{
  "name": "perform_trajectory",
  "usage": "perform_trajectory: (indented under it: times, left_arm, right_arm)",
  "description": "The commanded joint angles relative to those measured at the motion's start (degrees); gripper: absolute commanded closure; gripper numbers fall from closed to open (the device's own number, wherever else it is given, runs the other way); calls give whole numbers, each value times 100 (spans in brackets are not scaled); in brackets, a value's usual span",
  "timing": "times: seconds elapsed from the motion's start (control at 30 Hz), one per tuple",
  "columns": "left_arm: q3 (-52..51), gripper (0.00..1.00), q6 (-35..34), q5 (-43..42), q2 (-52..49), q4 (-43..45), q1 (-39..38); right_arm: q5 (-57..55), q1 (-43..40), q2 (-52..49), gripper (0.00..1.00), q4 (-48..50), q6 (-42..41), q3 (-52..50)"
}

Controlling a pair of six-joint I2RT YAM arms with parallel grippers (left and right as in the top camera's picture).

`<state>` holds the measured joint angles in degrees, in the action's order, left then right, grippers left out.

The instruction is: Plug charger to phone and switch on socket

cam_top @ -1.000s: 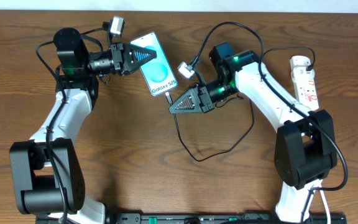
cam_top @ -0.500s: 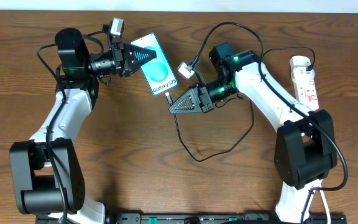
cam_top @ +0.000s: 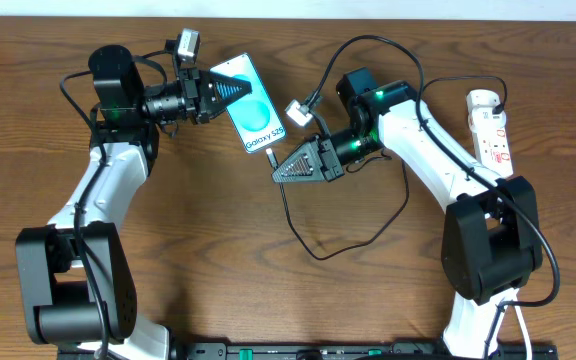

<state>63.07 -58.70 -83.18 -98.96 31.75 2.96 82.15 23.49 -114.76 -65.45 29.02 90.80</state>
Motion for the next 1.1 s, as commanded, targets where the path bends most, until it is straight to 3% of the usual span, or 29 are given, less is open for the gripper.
perform_trajectory:
  times: [0.0,1.07]
  left_arm:
    - [52,93,-46,-15,-7,39,28]
    - [52,93,-24,-208,-7,39,28]
  right_arm:
    - [50,-20,-9,99,44,-219,96]
    - [92,-20,-9,99,181,-629,96]
